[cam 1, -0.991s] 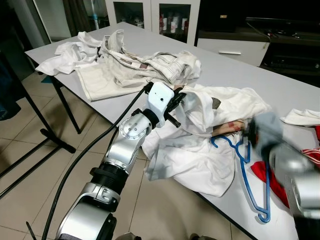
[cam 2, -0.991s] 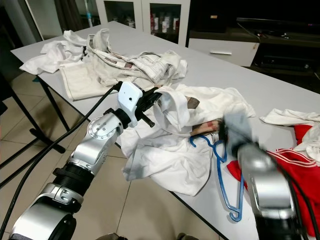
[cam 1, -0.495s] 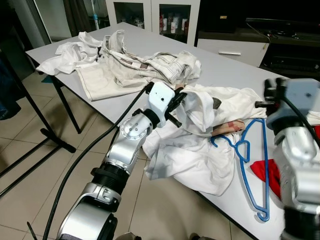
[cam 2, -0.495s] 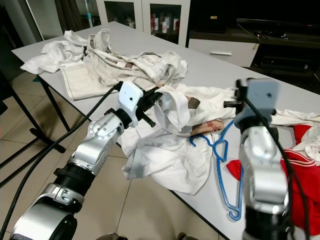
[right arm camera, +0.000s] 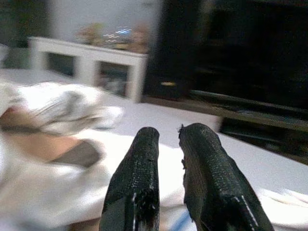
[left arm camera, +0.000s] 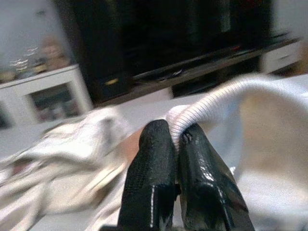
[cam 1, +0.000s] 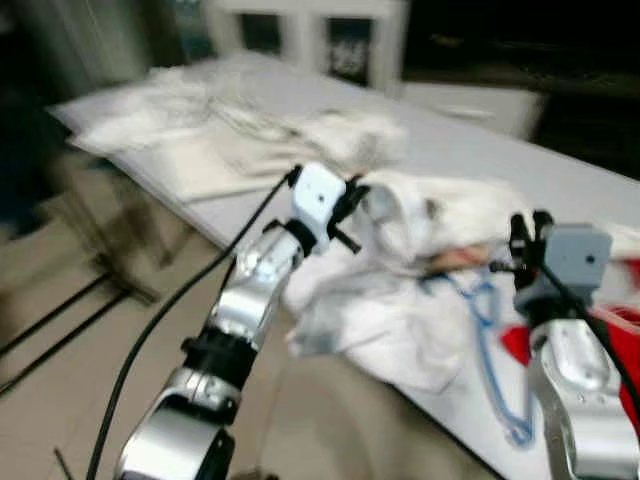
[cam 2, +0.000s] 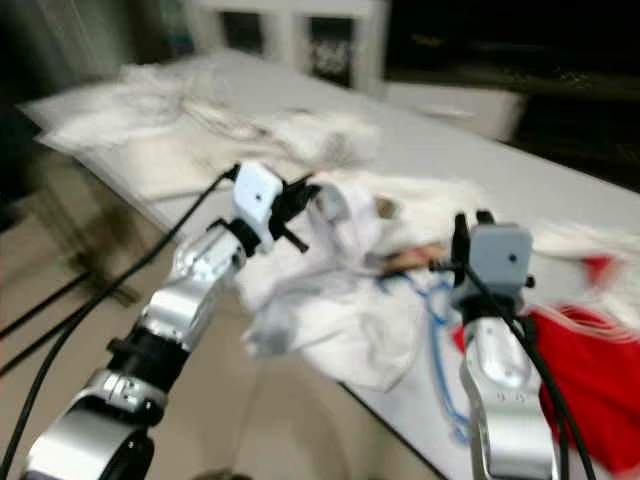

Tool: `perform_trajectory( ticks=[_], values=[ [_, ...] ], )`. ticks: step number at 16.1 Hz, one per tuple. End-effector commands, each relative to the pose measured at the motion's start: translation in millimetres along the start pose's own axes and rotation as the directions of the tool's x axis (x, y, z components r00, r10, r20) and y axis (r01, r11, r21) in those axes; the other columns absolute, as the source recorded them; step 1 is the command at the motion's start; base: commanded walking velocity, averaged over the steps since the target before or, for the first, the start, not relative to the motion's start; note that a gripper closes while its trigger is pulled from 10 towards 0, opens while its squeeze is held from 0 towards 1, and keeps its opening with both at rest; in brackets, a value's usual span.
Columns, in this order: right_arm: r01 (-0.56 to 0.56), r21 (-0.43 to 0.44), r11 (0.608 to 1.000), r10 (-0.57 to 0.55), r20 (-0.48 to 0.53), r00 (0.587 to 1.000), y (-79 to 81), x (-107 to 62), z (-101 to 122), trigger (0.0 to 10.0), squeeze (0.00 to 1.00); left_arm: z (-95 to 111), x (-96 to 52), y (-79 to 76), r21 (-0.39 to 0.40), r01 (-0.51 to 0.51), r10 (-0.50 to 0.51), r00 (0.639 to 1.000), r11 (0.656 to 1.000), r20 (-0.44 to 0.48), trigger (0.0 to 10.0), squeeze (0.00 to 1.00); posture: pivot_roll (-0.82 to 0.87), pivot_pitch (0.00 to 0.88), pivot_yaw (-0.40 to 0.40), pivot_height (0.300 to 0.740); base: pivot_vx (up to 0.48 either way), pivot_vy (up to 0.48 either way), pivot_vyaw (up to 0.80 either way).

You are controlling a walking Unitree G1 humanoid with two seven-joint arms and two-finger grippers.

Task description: Hang hanger

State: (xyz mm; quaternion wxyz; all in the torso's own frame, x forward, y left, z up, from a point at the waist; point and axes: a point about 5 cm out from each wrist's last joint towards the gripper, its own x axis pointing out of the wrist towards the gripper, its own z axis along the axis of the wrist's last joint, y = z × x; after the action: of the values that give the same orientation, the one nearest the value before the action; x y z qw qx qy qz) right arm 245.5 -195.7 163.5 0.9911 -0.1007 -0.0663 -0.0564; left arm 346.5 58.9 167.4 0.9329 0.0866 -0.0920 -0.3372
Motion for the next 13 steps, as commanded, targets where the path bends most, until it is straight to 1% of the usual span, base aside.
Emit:
perform_trajectory(
  ticks=[1,4,8,10,12,13],
  values=[
    [-0.026,-0.025,0.999,0.025,-0.026,0.999,1.4,-8.8,-4,10.0,0.0,2,-0.8,2.0,0.006,-0.004,0.004,1.0,1.0,0.003,10.0,0.0,-0.05,0.009,0.035,0.723,0.0,0.0,0.0],
    [-0.114,-0.109,0.987,0.105,-0.086,0.991,9.8,-22.8,-13,10.0,0.0,-2,-7.8,5.4,0.004,-0.011,0.011,1.0,1.0,-0.012,10.0,0.0,-0.05,0.022,0.04,0.723,0.0,0.0,0.0],
    [-0.096,-0.108,0.989,0.084,-0.112,0.99,8.8,-27.1,-17,10.0,0.0,-5,-11.1,6.9,0.005,-0.013,0.013,1.0,1.0,-0.025,10.0,0.0,-0.06,0.028,0.043,0.723,0.0,0.0,0.0],
    [-0.097,-0.143,0.985,0.073,-0.165,0.984,5.5,-35.7,-26,10.0,0.0,-8,-15.2,9.5,0.011,-0.019,0.019,0.999,1.0,-0.034,10.0,0.0,-0.06,0.032,0.045,0.723,0.0,0.0,0.0],
    [-0.124,-0.198,0.972,0.082,-0.208,0.975,6.0,-40.8,-33,10.0,0.0,-11,-21.0,12.4,0.014,-0.027,0.028,0.999,1.0,-0.043,10.0,0.0,-0.06,0.035,0.049,0.723,0.0,0.0,0.0],
    [-0.137,-0.197,0.971,0.09,-0.229,0.969,7.6,-42.0,-36,10.0,0.0,-12,-23.0,13.3,0.016,-0.03,0.031,0.998,0.999,-0.047,10.0,0.0,-0.06,0.036,0.05,0.723,0.0,0.0,0.0]
  ],
)
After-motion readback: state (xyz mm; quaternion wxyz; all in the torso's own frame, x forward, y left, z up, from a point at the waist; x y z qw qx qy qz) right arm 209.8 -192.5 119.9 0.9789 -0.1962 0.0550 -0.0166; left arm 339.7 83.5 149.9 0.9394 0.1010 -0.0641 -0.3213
